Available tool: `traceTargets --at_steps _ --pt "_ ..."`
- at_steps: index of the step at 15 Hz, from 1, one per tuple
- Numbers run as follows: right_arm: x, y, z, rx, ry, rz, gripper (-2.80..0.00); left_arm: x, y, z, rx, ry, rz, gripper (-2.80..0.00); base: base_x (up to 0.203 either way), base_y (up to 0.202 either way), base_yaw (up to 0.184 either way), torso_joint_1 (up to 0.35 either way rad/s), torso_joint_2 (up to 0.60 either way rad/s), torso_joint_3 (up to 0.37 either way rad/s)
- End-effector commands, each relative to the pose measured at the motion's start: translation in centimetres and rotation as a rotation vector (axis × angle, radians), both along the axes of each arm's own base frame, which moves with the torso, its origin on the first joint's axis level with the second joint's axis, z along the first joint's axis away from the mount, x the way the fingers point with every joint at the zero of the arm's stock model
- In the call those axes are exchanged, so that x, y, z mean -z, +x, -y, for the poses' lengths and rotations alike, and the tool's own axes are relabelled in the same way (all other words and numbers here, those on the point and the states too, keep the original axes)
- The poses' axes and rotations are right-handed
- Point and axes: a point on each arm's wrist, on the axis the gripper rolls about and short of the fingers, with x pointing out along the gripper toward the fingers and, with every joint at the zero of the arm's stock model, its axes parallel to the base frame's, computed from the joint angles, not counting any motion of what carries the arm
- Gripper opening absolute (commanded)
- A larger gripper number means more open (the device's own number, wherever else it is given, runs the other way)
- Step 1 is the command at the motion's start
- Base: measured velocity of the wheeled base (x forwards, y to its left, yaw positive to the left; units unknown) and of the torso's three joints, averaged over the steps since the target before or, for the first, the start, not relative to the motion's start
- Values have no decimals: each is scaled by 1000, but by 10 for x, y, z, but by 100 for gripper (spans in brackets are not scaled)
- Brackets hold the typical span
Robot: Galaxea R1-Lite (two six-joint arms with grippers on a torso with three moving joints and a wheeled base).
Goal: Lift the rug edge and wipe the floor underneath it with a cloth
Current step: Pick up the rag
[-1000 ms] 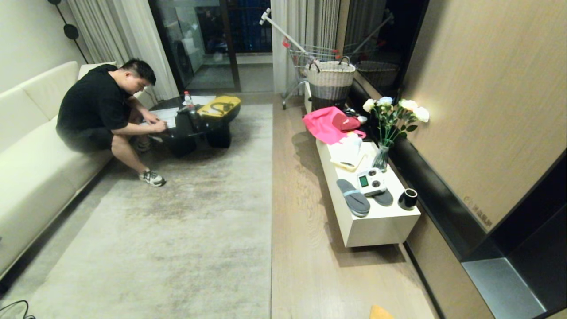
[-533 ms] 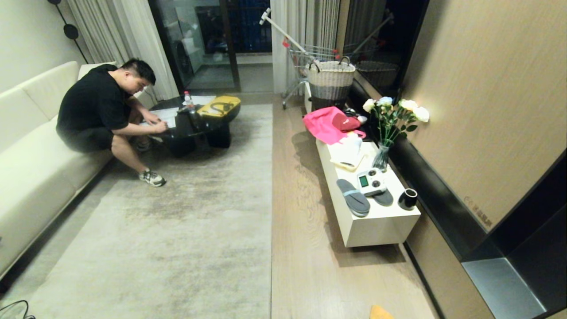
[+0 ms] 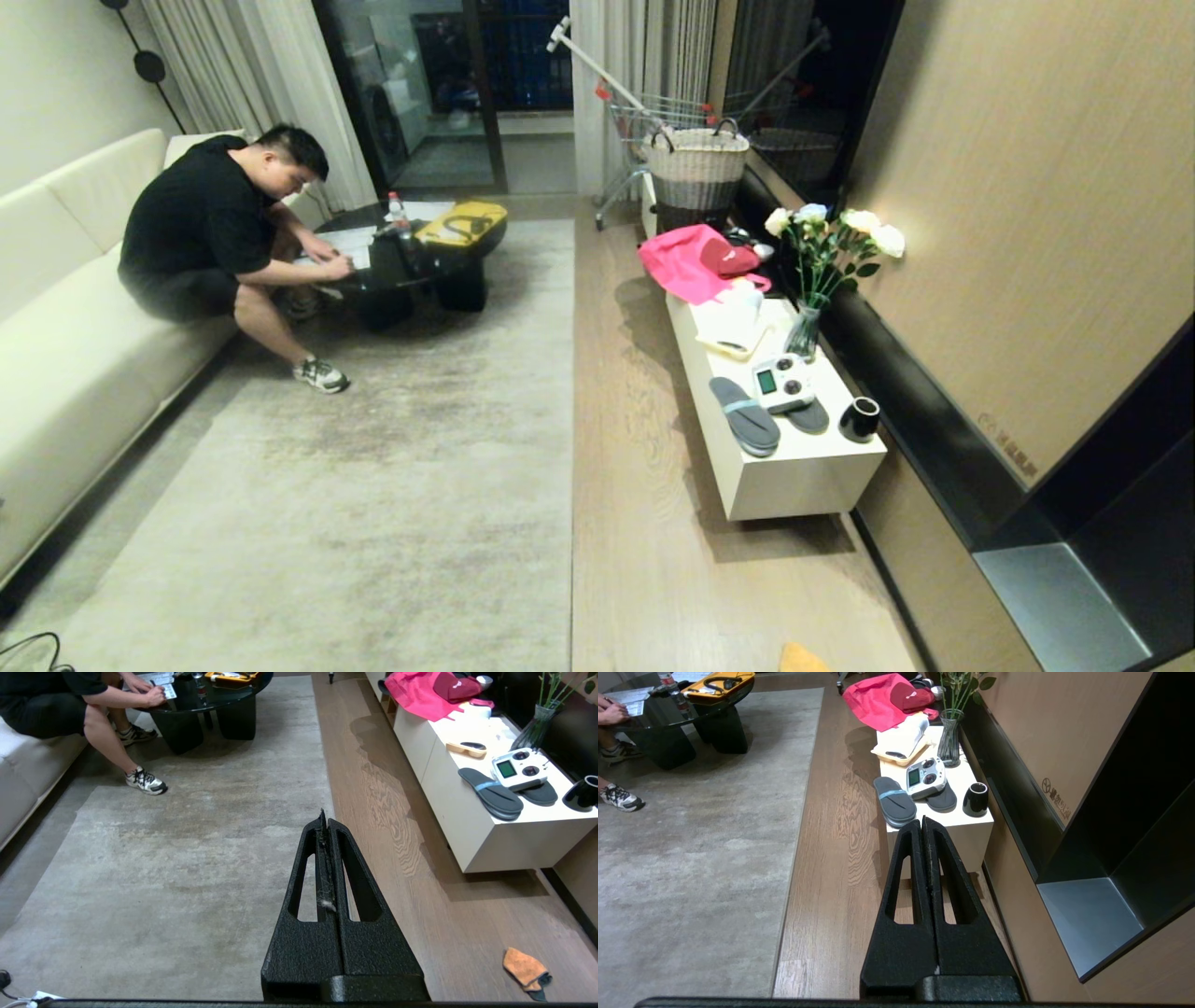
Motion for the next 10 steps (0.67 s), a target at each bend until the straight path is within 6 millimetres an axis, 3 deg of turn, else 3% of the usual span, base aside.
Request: traceTargets --at_steps 1,10 --pt "0 0 0 0 0 -1 -280 0 0 0 0 0 0 -280 0 0 0 0 0 0" --pt "0 0 0 0 0 -1 -280 0 0 0 0 0 0 -280 0 0 0 0 0 0"
